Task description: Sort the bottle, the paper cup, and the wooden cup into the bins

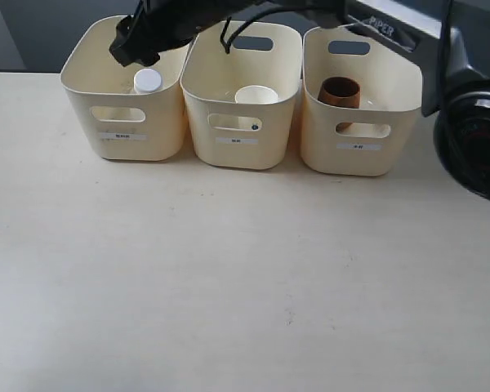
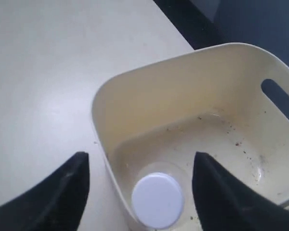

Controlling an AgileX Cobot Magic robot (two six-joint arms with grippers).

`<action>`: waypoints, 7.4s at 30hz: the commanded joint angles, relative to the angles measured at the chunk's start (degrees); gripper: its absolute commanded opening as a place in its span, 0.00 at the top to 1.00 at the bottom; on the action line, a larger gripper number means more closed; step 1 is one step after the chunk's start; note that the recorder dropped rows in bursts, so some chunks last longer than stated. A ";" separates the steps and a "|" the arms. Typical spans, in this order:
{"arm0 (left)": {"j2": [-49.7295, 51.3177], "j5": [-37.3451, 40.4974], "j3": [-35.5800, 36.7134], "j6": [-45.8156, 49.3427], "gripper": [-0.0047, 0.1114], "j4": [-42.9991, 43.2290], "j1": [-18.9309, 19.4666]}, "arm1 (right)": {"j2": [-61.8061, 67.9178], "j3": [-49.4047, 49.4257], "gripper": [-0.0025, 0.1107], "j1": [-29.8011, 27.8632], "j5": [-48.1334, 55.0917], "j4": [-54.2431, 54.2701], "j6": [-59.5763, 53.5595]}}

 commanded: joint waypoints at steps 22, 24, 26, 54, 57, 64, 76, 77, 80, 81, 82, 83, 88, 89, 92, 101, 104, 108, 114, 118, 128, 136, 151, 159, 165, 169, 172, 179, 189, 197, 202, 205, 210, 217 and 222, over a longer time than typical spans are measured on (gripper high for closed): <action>-0.28 -0.40 0.10 -0.08 0.96 0.00 0.03 | -17.09 -0.08 0.98 2.77 26.32 -8.81 6.57; -0.28 -0.40 0.10 -0.08 0.96 0.00 0.03 | -18.33 0.13 0.98 3.16 27.87 -10.38 7.60; -0.28 -0.40 0.10 -0.08 0.96 0.00 0.03 | -20.18 1.56 0.98 3.19 28.25 -11.68 8.16; -0.28 -0.40 0.10 -0.08 0.96 0.00 0.03 | -75.51 56.67 0.98 2.65 2.18 -34.38 24.13; -0.28 -0.40 0.10 -0.08 0.96 0.00 0.03 | -80.87 61.37 0.98 2.65 1.66 -41.04 30.15; -0.28 -0.40 0.10 -0.08 0.96 0.00 0.03 | -97.52 70.54 0.98 2.65 1.97 -50.42 39.65; -0.28 -0.40 0.10 -0.08 0.96 0.00 0.03 | -121.06 77.08 0.98 2.65 8.47 -59.81 48.46; -0.28 -0.40 0.10 -0.08 0.96 0.00 0.03 | -121.99 77.08 0.98 2.65 8.78 -59.81 48.43; -0.28 -0.40 0.10 -0.08 0.96 0.00 0.03 | -124.58 77.08 0.98 2.65 9.31 -59.45 49.24; -0.28 -0.40 0.10 -0.08 0.96 0.00 0.03 | -125.18 77.08 0.98 2.65 9.83 -59.29 50.07; -0.28 -0.40 0.10 -0.08 0.96 0.00 0.03 | -125.67 77.08 0.98 2.65 10.59 -59.28 50.85; -0.28 -0.40 0.10 -0.08 0.96 0.00 0.03 | -125.90 77.08 0.98 2.65 10.84 -59.02 50.86; -0.28 -0.40 0.10 -0.08 0.96 0.00 0.03 | -126.01 77.08 0.98 2.65 10.56 -57.79 50.86; -0.28 -0.40 0.10 -0.08 0.96 0.00 0.03 | -126.01 77.08 0.98 2.65 10.56 -57.69 50.86; -0.28 -0.40 0.10 -0.08 0.96 0.00 0.03 | -126.01 77.08 0.98 2.65 10.70 -57.70 50.86; -0.28 -0.40 0.10 -0.08 0.96 0.00 0.03 | -126.01 77.08 0.98 2.65 11.63 -58.82 53.04; -0.28 -0.40 0.10 -0.08 0.96 0.00 0.03 | -126.26 77.08 0.98 2.53 15.11 -59.43 64.20; -0.28 -0.40 0.10 -0.08 0.96 0.00 0.03 | -128.49 79.14 0.98 -1.15 8.71 -62.18 75.34; -0.28 -0.40 0.10 -0.08 0.96 0.00 0.03 | -131.36 89.10 0.98 -14.27 -7.10 -62.07 73.39; -0.28 -0.40 0.10 -0.08 0.96 0.00 0.03 | -131.36 96.98 0.98 -27.56 -15.94 -58.96 73.39; -0.28 -0.40 0.10 -0.08 0.96 0.00 0.03 | -131.36 125.89 0.98 -42.55 -50.18 -51.83 73.60; -0.28 -0.40 0.10 -0.08 0.96 0.00 0.03 | -131.36 125.89 0.98 -42.55 -40.28 -54.91 72.87; -0.28 -0.40 0.10 -0.08 0.96 0.00 0.03 | -131.36 125.89 0.98 -42.45 -35.73 -29.55 38.85; -0.28 -0.40 0.10 -0.08 0.96 0.00 0.03 | -131.36 125.89 0.98 -42.45 -34.79 -32.59 42.71; -0.28 -0.40 0.10 -0.08 0.96 0.00 0.03 | -131.36 125.89 0.98 -42.45 -34.91 -36.27 47.52; -0.28 -0.40 0.10 -0.08 0.96 0.00 0.03 | -131.36 125.89 0.98 -42.45 -34.44 -35.73 47.51; -0.28 -0.40 0.10 -0.08 0.96 0.00 0.03 | -131.36 125.89 0.98 -42.45 -34.31 -33.86 47.51; -0.28 -0.40 0.10 -0.08 0.96 0.00 0.03 | -131.36 125.89 0.98 -42.45 -34.31 -33.68 47.51; -0.28 -0.40 0.10 -0.08 0.96 0.00 0.03 | -131.36 125.89 0.98 -42.45 -34.31 -33.68 47.51; -0.28 -0.40 0.10 -0.08 0.96 0.00 0.03 | -131.36 125.89 0.98 -42.45 -34.31 -33.68 47.51; -0.28 -0.40 0.10 -0.08 0.96 0.00 0.03 | -131.36 125.89 0.98 -42.45 -34.31 -33.68 47.51; -0.28 -0.40 0.10 -0.08 0.96 0.00 0.03 | -131.36 125.89 0.98 -42.45 -34.31 -33.92 47.51; -0.28 -0.40 0.10 -0.08 0.96 0.00 0.03 | -131.36 125.89 0.98 -42.45 -34.31 -33.91 47.63; -0.28 -0.40 0.10 -0.08 0.96 0.00 0.03 | -131.36 125.89 0.98 -42.45 -34.46 -33.91 47.63; -0.28 -0.40 0.10 -0.08 0.96 0.00 0.03 | -131.36 125.89 0.98 -42.45 -34.46 -33.91 47.63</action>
